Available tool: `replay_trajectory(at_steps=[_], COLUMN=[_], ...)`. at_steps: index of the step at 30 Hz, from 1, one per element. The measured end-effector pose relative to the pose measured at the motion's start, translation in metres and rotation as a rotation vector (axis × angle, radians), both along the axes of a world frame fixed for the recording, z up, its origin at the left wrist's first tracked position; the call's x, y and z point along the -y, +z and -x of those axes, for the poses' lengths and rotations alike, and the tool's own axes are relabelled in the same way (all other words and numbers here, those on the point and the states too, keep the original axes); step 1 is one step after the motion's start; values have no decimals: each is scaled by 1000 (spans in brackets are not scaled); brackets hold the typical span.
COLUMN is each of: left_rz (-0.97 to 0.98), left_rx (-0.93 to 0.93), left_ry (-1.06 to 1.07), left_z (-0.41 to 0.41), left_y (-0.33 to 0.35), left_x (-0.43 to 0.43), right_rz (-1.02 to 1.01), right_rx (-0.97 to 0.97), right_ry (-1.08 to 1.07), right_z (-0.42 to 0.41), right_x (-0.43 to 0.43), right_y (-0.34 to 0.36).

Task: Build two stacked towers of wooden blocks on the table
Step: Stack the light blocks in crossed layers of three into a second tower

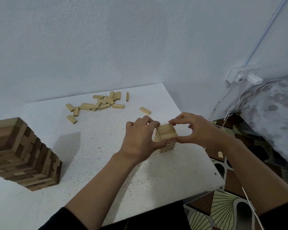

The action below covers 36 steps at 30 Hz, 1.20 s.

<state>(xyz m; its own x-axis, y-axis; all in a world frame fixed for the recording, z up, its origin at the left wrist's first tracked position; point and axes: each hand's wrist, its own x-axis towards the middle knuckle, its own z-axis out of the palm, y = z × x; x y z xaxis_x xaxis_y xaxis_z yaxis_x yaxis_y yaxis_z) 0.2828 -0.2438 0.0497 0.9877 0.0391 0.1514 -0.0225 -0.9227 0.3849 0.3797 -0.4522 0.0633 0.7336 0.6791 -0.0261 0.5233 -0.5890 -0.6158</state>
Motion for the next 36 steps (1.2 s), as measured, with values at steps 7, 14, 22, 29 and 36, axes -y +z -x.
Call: replay_trajectory(at_steps=[7, 14, 22, 29, 36], left_rz=[6, 157, 342, 498, 394], left_rx=[5, 63, 234, 288, 208], left_ry=[6, 43, 289, 572, 743], left_z=[2, 9, 35, 68, 44], left_y=[1, 17, 10, -16, -50], left_x=[1, -22, -99, -129, -137], right_rz=[-68, -251, -238, -279, -262], right_rx=[-30, 110, 216, 135, 151], right_ry=[-23, -140, -101, -100, -255], right_z=[7, 16, 38, 67, 57], right_x=[-2, -27, -96, -172, -223], right_y=[6, 15, 33, 3, -50])
